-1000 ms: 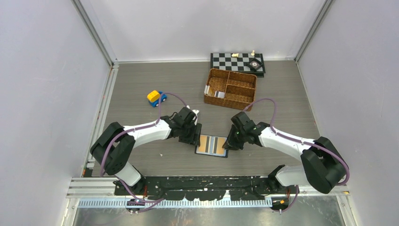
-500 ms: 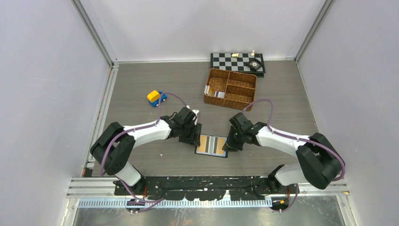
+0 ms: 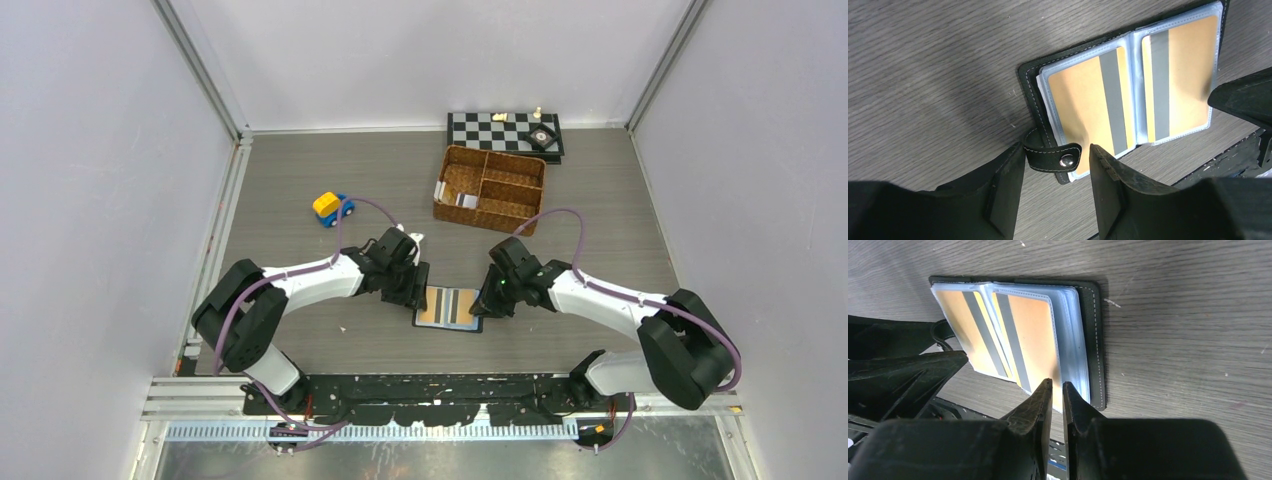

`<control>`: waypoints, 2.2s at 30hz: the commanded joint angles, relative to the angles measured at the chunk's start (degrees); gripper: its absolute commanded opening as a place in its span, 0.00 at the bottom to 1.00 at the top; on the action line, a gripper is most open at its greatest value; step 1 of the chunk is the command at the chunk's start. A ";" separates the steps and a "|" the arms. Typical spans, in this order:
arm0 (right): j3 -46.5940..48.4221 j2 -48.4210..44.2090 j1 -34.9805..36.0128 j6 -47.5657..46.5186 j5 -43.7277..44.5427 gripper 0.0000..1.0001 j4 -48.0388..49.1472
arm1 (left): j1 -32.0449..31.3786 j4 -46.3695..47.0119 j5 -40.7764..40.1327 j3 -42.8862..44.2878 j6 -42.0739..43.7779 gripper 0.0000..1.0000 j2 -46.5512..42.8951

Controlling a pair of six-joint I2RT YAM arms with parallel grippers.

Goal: Put the credit cards into the card holder
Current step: Turn over the card slot in the card holder.

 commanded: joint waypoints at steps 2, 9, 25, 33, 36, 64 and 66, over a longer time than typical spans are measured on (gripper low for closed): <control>0.80 0.03 0.49 0.70 -1.90 0.18 4.68 | -0.07 2.59 1.66 -1.18 -0.79 0.52 0.63; 1.78 -1.18 1.33 0.43 -2.44 0.17 5.33 | -0.07 3.25 1.81 -1.83 -1.03 0.52 0.18; 7.48 -1.88 4.62 -1.81 0.99 0.17 1.86 | -0.07 3.52 1.80 -1.67 -1.22 0.51 0.34; 8.47 1.91 5.46 -2.29 0.07 0.17 4.22 | 0.18 3.19 1.05 -1.77 -1.07 0.51 -0.46; 9.79 3.70 6.29 -2.44 -0.50 0.17 5.53 | 0.95 3.22 0.31 -2.61 -1.42 0.52 -3.09; 4.62 1.54 2.06 -4.78 6.71 0.34 -5.27 | 3.19 7.72 4.35 -5.67 -2.49 0.55 -3.94; 4.58 1.72 1.95 -4.97 6.52 0.34 -4.64 | 3.19 7.69 4.34 -5.55 -2.49 0.55 -3.72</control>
